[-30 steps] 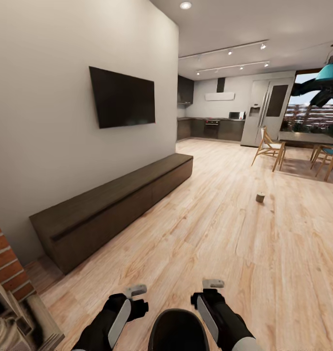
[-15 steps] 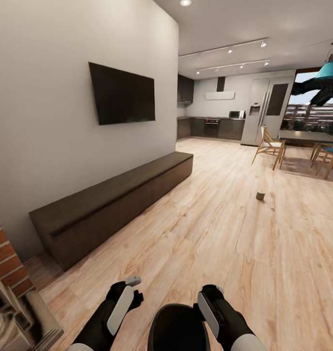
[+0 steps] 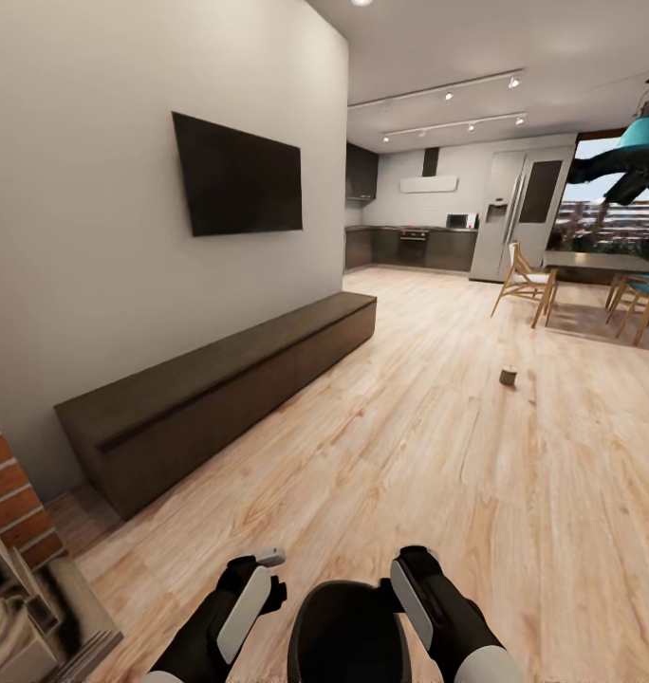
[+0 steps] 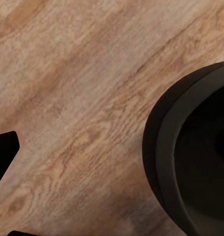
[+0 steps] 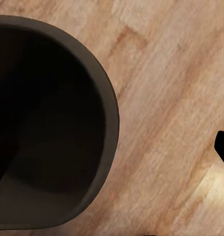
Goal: Place each of the two pumpkins and all three candles from the living room inside a cabinet in the living room (use any cabinet), then make sure every cabinet is closed, and position the cauldron so it is next to a table in the living room.
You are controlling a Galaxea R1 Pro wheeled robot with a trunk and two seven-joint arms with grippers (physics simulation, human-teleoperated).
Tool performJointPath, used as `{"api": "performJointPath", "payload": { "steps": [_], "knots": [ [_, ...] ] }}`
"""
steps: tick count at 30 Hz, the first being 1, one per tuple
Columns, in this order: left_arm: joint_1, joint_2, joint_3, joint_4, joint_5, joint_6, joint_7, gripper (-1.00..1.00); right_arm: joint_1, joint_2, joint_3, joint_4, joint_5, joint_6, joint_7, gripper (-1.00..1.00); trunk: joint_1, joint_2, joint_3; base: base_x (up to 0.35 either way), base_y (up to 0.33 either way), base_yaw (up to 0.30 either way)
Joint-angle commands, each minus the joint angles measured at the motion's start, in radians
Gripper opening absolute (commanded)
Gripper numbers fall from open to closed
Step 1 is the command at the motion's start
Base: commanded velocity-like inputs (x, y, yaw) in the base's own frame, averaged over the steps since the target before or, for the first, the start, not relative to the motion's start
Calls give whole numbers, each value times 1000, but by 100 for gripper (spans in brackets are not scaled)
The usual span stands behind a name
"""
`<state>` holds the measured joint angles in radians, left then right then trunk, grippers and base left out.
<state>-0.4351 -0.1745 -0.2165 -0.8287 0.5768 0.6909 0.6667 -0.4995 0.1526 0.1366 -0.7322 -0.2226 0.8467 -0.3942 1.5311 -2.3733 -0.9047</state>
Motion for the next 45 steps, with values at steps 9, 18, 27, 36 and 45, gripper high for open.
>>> {"api": "performJointPath", "payload": {
  "steps": [9, 18, 27, 36, 45],
  "knots": [
    [-1, 0, -1, -3, 8, 0, 7, 100, -1, -20, 4, 2, -4, 0, 106, 100, 34, -64, -29, 0, 0, 0],
    [-1, 0, -3, -4, 8, -1, 8, 100, -1, -26, 2, 2, -5, -1, 107, 100, 69, -127, -58, 0, 0, 0],
    [-1, 0, -1, -4, 7, -1, 10, 100, -1, -25, 3, 3, -6, -1, 106, 100, 69, -127, -54, 0, 0, -59],
    [-1, 0, -27, -10, 6, -1, 8, 100, -1, -25, 3, 4, -8, 0, 110, 100, 69, -127, -53, 0, 0, -11],
    [-1, 0, -98, -10, 8, 1, 7, 100, -1, -25, 3, 4, -8, 0, 110, 100, 69, -127, -51, 0, 0, -64]
  ]
}}
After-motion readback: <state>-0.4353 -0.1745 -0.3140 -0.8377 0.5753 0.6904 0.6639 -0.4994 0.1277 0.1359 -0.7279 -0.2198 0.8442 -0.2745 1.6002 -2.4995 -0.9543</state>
